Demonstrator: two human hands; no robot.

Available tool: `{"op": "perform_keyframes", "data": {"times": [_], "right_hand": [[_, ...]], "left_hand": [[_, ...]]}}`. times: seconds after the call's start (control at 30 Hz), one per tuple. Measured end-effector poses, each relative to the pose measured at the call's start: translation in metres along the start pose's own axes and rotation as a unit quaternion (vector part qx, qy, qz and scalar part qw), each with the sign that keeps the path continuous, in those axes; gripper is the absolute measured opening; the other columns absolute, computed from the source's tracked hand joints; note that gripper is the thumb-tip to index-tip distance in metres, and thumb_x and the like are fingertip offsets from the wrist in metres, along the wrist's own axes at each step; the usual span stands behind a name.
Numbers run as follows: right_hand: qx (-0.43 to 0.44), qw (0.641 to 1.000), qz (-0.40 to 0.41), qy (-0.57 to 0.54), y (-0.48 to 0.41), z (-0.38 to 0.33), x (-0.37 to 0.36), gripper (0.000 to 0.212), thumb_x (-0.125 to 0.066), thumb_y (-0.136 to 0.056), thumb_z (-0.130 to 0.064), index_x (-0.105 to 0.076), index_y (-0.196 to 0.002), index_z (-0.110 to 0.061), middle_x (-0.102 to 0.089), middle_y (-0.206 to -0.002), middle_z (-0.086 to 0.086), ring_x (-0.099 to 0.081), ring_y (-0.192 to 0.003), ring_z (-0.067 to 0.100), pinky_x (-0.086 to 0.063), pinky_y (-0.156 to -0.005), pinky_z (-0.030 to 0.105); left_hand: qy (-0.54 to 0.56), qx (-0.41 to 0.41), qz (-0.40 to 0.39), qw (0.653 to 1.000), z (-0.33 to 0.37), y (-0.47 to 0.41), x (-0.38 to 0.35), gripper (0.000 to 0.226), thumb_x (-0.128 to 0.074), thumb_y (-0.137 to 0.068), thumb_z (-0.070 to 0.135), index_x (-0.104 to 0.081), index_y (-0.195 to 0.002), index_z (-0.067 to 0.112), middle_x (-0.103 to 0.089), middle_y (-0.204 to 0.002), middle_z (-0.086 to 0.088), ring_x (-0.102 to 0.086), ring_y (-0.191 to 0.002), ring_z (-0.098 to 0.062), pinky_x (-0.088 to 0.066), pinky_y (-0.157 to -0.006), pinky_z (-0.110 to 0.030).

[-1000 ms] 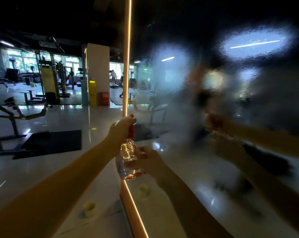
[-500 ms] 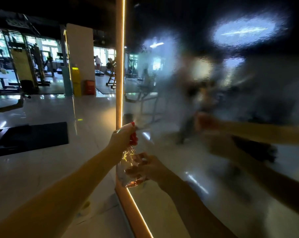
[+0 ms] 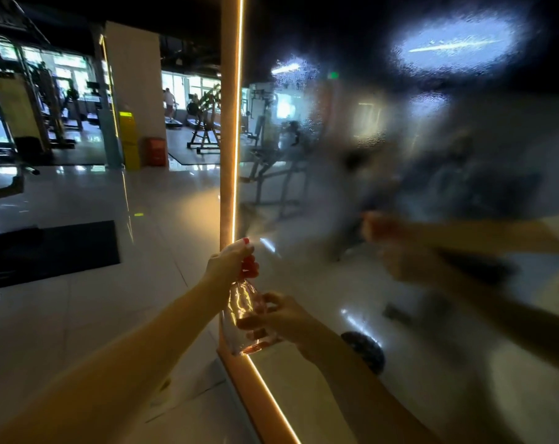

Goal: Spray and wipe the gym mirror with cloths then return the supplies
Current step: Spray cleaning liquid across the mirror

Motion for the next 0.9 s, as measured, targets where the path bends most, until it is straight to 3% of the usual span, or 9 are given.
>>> {"op": "perform_keyframes", "data": {"times": [0.1,0.2,0.33,0.43,0.57,0.7,0.8,0.9], "right_hand": [[-0.001,1.000,0.008,-0.003,-0.011,-0.002,-0.004,0.053,-0.089,-0.079,-0.025,-0.062,-0.124,-0.019,-0.072,-0.116,0.011,-0.074,-0.102,0.029,-0.063,-0.086,0.040],[0.003,1.000,0.019,-0.011,-0.021,-0.009,-0.005,0.056,-0.089,-0.078,-0.025,-0.062,-0.127,-0.017,-0.072,-0.117,0.010,-0.074,-0.103,0.030,-0.063,-0.087,0.043],[0.023,0.999,0.040,-0.009,-0.035,-0.025,-0.003,0.061,-0.090,-0.077,-0.025,-0.062,-0.130,-0.013,-0.071,-0.118,0.009,-0.074,-0.101,0.028,-0.063,-0.087,0.043],[0.036,0.998,0.054,-0.012,-0.043,-0.042,0.001,0.057,-0.090,-0.077,-0.025,-0.062,-0.127,-0.017,-0.072,-0.116,0.006,-0.073,-0.102,0.026,-0.063,-0.088,0.041],[0.050,0.996,0.077,-0.023,-0.054,-0.065,0.010,0.056,-0.090,-0.077,-0.024,-0.064,-0.127,-0.018,-0.074,-0.111,0.006,-0.074,-0.099,0.026,-0.063,-0.089,0.042],[0.076,0.991,0.106,-0.032,-0.057,-0.093,0.021,0.045,-0.089,-0.077,-0.017,-0.068,-0.118,-0.018,-0.075,-0.103,0.004,-0.073,-0.079,0.014,-0.062,-0.069,0.026],[0.093,0.987,0.128,-0.035,-0.062,-0.111,0.027,0.042,-0.090,-0.075,-0.017,-0.069,-0.112,-0.022,-0.075,-0.102,0.005,-0.073,-0.079,0.013,-0.062,-0.075,0.031],[0.115,0.981,0.153,-0.044,-0.066,-0.129,0.033,0.052,-0.090,-0.075,-0.015,-0.066,-0.121,-0.018,-0.074,-0.108,0.006,-0.073,-0.085,0.017,-0.063,-0.073,0.032]], "left_hand": [[0.007,0.002,0.021,1.000,0.002,-0.006,0.009,0.011,-0.066,-0.101,0.020,-0.068,-0.110,0.013,-0.060,-0.079,-0.005,-0.062,-0.067,-0.017,-0.056,-0.058,-0.027],[0.011,-0.003,0.029,1.000,0.009,-0.016,0.016,0.026,-0.069,-0.100,0.022,-0.067,-0.120,0.007,-0.059,-0.076,-0.004,-0.061,-0.062,-0.014,-0.051,-0.051,-0.024],[0.010,-0.027,-0.002,1.000,0.032,-0.027,0.016,0.025,-0.068,-0.100,0.024,-0.068,-0.119,0.009,-0.069,-0.088,-0.011,-0.071,-0.081,-0.026,-0.057,-0.069,-0.033],[-0.003,-0.038,-0.027,0.999,0.054,-0.034,0.012,0.024,-0.065,-0.102,0.031,-0.069,-0.111,0.009,-0.072,-0.097,-0.015,-0.074,-0.089,-0.028,-0.056,-0.071,-0.032],[0.028,-0.059,0.015,0.998,0.082,-0.048,0.011,0.022,-0.063,-0.103,0.027,-0.070,-0.111,0.008,-0.067,-0.089,-0.010,-0.069,-0.079,-0.021,-0.060,-0.062,-0.026],[0.062,-0.067,0.016,0.996,0.108,-0.063,0.006,0.011,-0.068,-0.099,0.020,-0.070,-0.107,0.012,-0.062,-0.075,-0.002,-0.062,-0.058,-0.013,-0.050,-0.046,-0.022],[0.048,-0.075,0.008,0.996,0.128,-0.073,0.004,0.006,-0.067,-0.099,0.020,-0.070,-0.098,0.014,-0.058,-0.064,0.002,-0.059,-0.056,-0.013,-0.050,-0.048,-0.023],[0.040,-0.099,-0.053,0.993,0.152,-0.079,-0.006,0.009,-0.065,-0.101,0.020,-0.066,-0.103,0.011,-0.061,-0.074,-0.002,-0.066,-0.064,-0.017,-0.058,-0.058,-0.028]]}}
Point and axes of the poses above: each hand's wrist, its own y-axis away from the middle knuckle, its own x-axis out of the back of the hand, z = x × y, the point moved 9 cm from there along -y, towards the middle knuckle
